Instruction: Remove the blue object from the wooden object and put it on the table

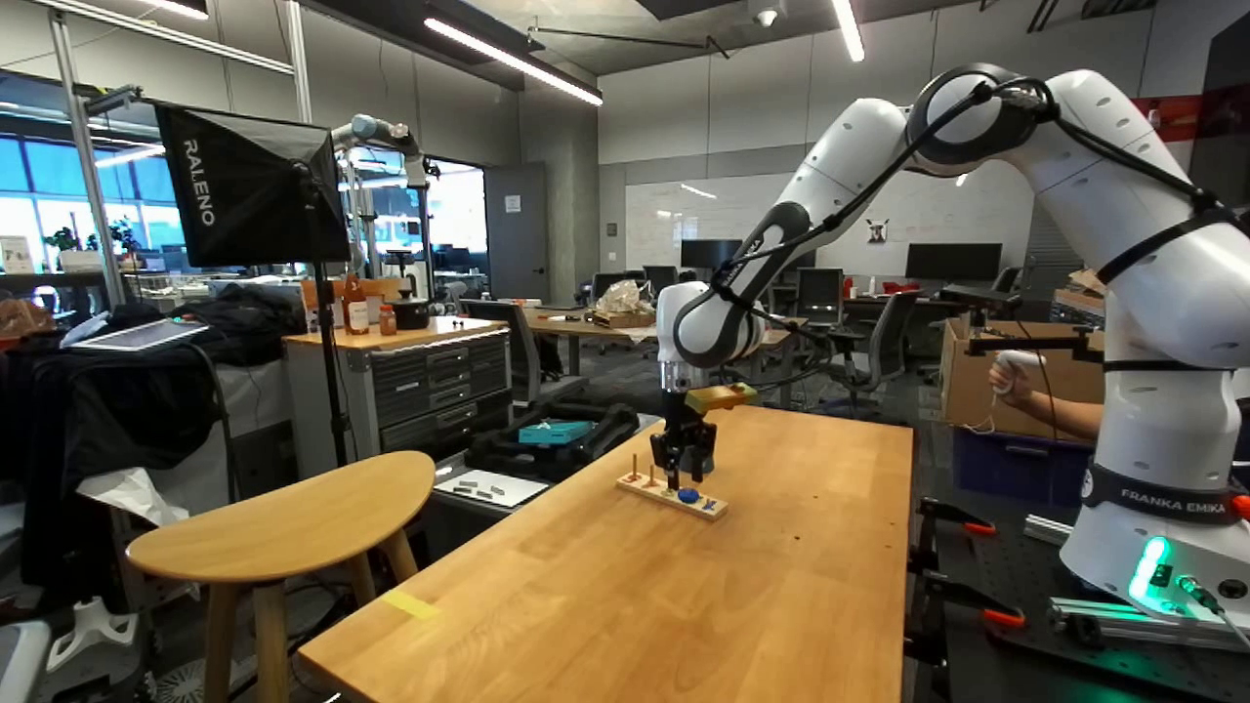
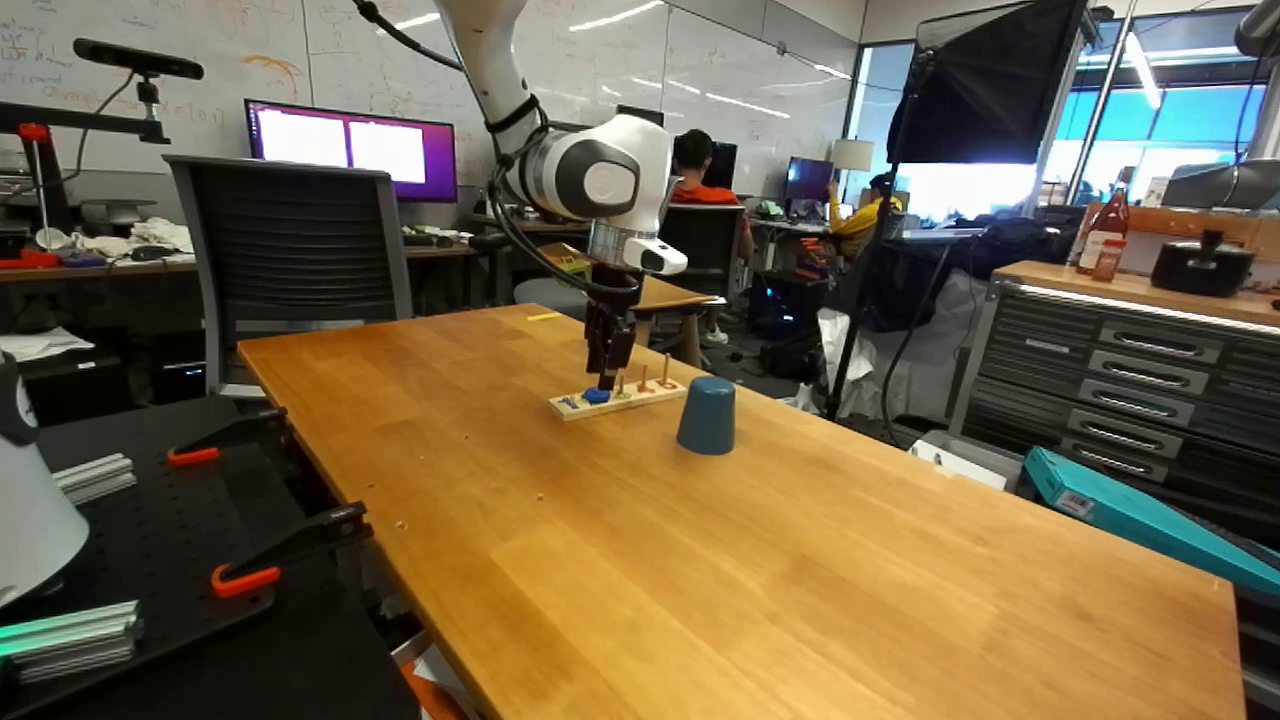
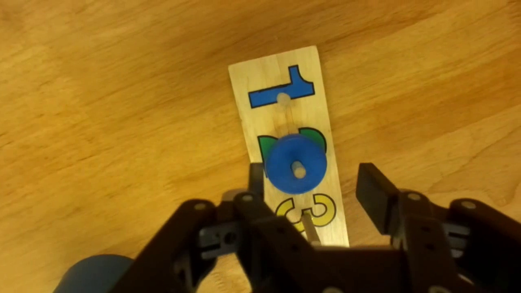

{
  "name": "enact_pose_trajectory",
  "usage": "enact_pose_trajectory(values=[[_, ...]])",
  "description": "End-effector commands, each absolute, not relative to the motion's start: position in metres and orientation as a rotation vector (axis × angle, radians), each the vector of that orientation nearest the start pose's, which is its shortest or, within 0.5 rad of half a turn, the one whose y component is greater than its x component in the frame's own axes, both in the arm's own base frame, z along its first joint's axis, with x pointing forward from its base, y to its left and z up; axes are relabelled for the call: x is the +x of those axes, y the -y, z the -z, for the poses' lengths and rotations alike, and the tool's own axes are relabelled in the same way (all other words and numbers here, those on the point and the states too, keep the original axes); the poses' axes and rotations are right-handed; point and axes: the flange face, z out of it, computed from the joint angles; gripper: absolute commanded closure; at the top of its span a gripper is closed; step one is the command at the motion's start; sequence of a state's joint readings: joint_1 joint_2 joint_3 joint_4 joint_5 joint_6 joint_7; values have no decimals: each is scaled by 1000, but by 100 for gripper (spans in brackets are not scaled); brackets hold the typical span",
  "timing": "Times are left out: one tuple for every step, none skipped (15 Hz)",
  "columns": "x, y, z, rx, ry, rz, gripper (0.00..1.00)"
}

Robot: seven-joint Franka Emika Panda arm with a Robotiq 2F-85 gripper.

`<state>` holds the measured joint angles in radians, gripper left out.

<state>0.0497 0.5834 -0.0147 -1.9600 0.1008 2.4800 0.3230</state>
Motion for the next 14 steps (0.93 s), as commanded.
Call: enact_pose_trajectory(values=[[608,-23,-168,-3074,-539,-108,7],[607,-23,-167,-3077,-535,-107,1],[607,-23,-165,-3082,-532,-107,0],[606,-22,-164,-3087,-530,-109,0],[605,-22,-162,-3095,-528,-112,0],[604,-21,-160,-3102,-527,-116,0],[603,-20,-158,-3106,-528,-121,0],[603,-19,-157,-3110,-526,-123,0],[602,-18,-155,-3116,-517,-121,0],[602,-18,-154,-3119,-511,-118,25],[603,-18,-154,-3114,-514,-115,27],[603,-18,-153,-3114,-517,-119,34],[604,-17,-151,-3112,-522,-125,42],[604,-16,-150,-3111,-524,-124,52]])
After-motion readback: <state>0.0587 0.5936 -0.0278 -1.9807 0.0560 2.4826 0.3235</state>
